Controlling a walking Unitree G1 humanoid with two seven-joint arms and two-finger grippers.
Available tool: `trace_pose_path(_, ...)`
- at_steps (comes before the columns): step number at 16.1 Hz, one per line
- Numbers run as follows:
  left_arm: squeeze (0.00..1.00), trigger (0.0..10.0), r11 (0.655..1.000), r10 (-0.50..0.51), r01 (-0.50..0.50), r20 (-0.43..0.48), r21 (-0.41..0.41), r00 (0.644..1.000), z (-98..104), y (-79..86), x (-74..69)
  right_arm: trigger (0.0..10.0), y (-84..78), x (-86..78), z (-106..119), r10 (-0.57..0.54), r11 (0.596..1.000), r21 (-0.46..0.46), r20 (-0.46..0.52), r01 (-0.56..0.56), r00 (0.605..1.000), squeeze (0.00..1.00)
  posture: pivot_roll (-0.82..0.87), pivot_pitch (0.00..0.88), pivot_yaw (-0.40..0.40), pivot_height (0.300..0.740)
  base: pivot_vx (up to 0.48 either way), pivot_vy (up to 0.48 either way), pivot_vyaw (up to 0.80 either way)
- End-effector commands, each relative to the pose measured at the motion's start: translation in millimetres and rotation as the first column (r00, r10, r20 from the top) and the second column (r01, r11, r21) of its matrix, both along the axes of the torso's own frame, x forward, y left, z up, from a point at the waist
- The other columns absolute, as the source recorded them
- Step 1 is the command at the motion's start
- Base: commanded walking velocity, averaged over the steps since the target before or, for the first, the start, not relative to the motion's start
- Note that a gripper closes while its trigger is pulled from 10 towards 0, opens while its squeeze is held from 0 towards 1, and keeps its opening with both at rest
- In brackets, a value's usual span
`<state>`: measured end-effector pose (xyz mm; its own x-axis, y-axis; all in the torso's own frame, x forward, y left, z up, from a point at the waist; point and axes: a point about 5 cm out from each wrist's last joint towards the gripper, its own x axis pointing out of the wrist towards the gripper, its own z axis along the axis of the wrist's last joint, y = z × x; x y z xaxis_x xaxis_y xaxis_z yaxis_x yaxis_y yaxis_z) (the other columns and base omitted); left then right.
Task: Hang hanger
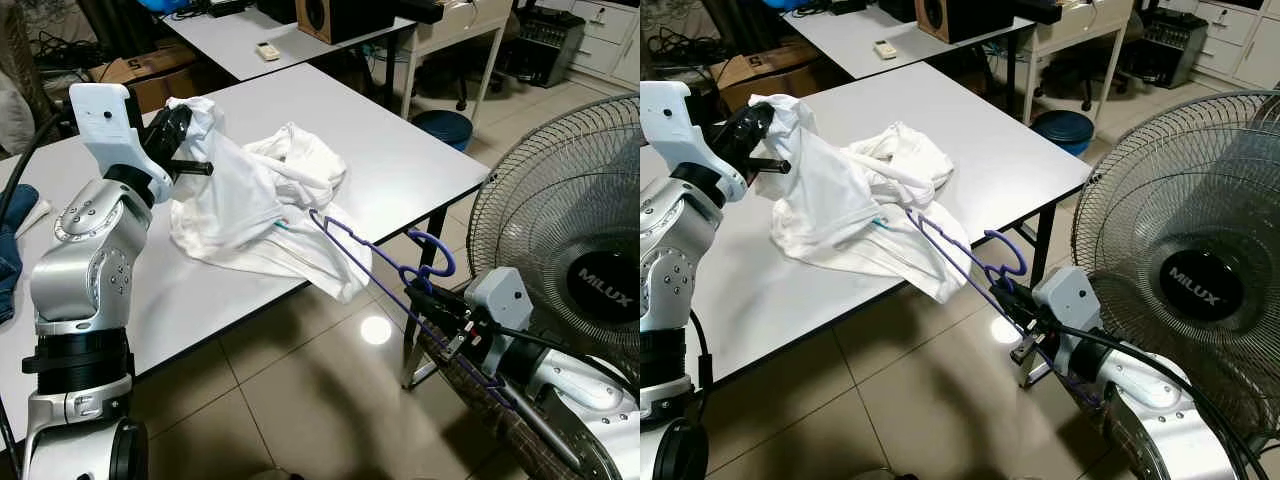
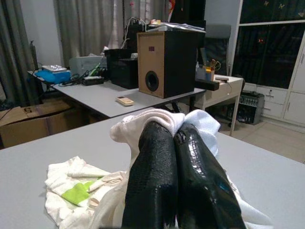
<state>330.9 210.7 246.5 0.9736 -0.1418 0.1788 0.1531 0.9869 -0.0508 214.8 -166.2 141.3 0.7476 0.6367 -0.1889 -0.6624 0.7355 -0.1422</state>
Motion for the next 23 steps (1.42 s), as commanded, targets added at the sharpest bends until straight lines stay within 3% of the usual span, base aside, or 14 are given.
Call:
trace_pose_path(1,0.00,0.0,1.000,0.013,-0.013,0.009,0.005,1.000,4,4.0,-1.8,10.0,1.3,-1.9,3,0.015,1.000,0.000,0.017,-0.015,1.000,0.00,-0.10,0.009,0.136,0.740,0.000,0.000,0.00)
trace_pose_path(11,0.00,0.0,1.000,0.013,-0.013,0.009,0.005,1.000,4,4.0,-1.8,10.0,1.3,-1.9,3,0.015,1.000,0.000,0.017,-0.015,1.000,0.00,-0.10,0.009,0.136,0.740,0.000,0.000,0.00)
trace_pose_path(12,0.00,0.0,0.997,0.010,-0.011,0.016,0.078,1.000,15,7.2,5.5,10.0,9.9,24.5,0,-0.013,1.000,-0.025,0.066,0.015,0.998,0.00,-0.09,0.000,0.139,0.740,0.000,0.000,0.00)
trace_pose_path(13,0.00,0.0,0.994,0.006,-0.007,0.007,0.105,1.000,14,7.1,6.3,10.0,13.4,32.2,0,-0.027,0.999,-0.029,0.083,0.029,0.996,0.00,-0.09,0.000,0.137,0.740,0.000,0.000,0.00)
trace_pose_path(15,0.00,0.0,0.993,-0.002,0.004,-0.015,0.117,1.000,5,3.9,4.8,10.0,16.6,35.0,0,-0.030,0.999,-0.026,0.084,0.032,0.996,0.00,-0.09,0.000,0.133,0.740,0.000,0.000,0.00)
trace_pose_path(20,0.00,0.0,0.994,0.034,-0.033,-0.008,0.108,0.999,7,11.2,9.2,10.0,14.3,41.0,0,-0.028,0.999,-0.038,0.108,0.033,0.994,0.00,-0.09,0.000,0.134,0.740,0.000,0.000,0.00)
trace_pose_path(21,0.00,0.0,0.993,0.071,-0.072,0.008,0.089,0.997,8,16.2,9.3,10.0,12.5,41.9,1,-0.043,0.998,-0.035,0.120,0.048,0.992,0.00,-0.09,0.000,0.131,0.740,0.000,0.000,0.00)
trace_pose_path(23,0.00,0.0,0.988,0.138,-0.149,0.191,0.046,0.972,51,40.6,11.8,10.0,9.2,45.1,7,-0.079,0.997,-0.013,0.153,0.082,0.985,0.00,-0.09,0.000,0.127,0.740,0.000,0.000,0.00)
